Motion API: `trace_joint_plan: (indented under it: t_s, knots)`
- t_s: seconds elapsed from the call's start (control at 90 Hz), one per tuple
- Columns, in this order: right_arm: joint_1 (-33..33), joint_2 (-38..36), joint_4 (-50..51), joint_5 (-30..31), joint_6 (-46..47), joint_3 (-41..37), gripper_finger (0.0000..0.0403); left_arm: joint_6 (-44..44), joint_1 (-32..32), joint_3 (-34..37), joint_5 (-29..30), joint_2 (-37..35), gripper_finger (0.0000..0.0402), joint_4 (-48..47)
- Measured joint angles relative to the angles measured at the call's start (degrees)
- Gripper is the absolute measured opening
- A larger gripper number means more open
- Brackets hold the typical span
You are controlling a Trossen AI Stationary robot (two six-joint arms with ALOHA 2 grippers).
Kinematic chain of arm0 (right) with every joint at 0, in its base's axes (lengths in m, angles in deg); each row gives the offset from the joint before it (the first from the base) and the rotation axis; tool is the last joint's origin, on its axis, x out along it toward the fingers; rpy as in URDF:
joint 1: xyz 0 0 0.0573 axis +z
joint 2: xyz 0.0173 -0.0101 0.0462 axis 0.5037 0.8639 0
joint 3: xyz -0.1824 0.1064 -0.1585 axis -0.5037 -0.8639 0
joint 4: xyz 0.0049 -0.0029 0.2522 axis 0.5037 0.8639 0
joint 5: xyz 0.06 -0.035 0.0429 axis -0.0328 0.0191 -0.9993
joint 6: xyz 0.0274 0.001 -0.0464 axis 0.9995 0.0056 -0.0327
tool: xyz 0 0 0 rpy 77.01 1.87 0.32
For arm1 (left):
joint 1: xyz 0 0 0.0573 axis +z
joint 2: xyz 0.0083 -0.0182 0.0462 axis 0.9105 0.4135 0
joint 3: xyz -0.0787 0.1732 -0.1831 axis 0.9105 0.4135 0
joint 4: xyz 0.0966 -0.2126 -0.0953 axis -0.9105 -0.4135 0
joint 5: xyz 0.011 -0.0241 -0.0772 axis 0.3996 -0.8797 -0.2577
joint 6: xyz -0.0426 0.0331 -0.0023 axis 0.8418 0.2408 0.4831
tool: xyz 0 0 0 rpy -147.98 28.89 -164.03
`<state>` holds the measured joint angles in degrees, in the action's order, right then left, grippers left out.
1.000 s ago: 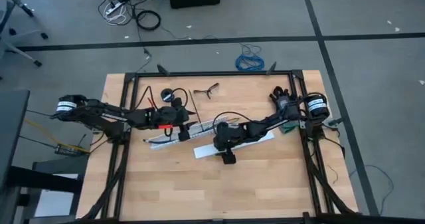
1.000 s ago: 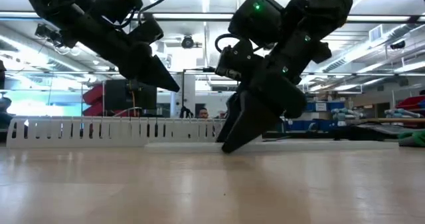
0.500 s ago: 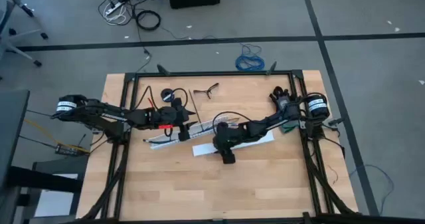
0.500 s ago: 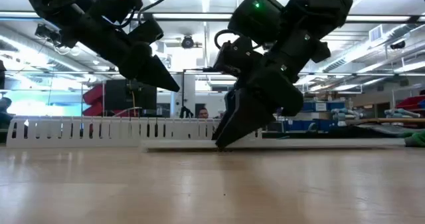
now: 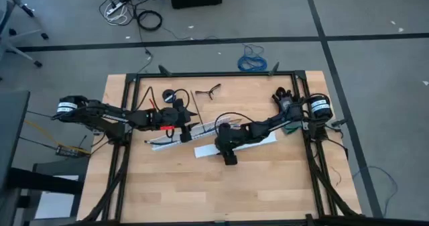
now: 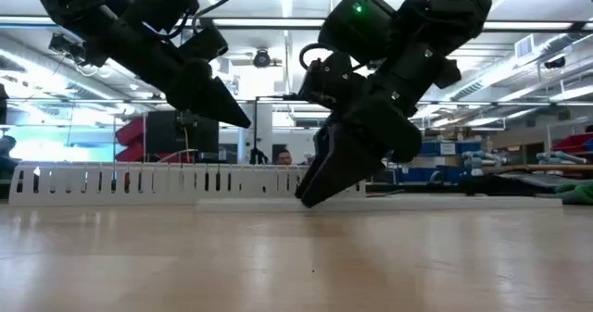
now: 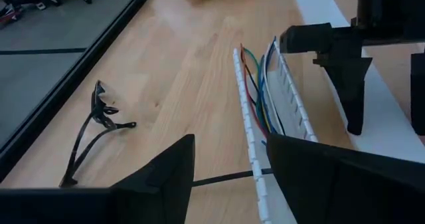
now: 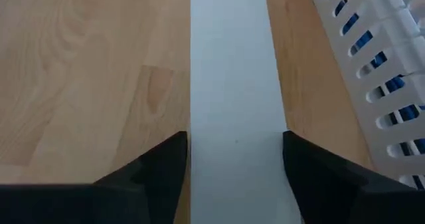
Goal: Ziptie cables
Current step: Close the white cable duct
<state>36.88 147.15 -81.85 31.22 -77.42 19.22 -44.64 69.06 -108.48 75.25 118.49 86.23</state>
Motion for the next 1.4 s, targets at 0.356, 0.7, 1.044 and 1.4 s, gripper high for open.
trace_joint_plan:
  t_s: [0.356,0.7,1.044,1.4]
  knots:
    - [0.0,0.15,0.34,-0.17,0.22,-0.16,0.0273,0.0,0.0,0.0,0.02,-0.01,0.0184,0.0]
    - [0.02,0.13,0.32,-0.17,-0.04,-0.13,0.0257,0.0,0.0,0.0,0.02,0.0,0.0184,0.0]
    - [0.02,0.09,0.26,-0.15,-0.17,-0.11,0.0246,0.02,0.0,0.0,0.02,-0.01,0.0184,0.0]
    - [0.04,0.09,0.21,-0.13,-0.15,-0.07,0.0248,0.02,0.0,0.0,0.02,0.0,0.0184,0.0]
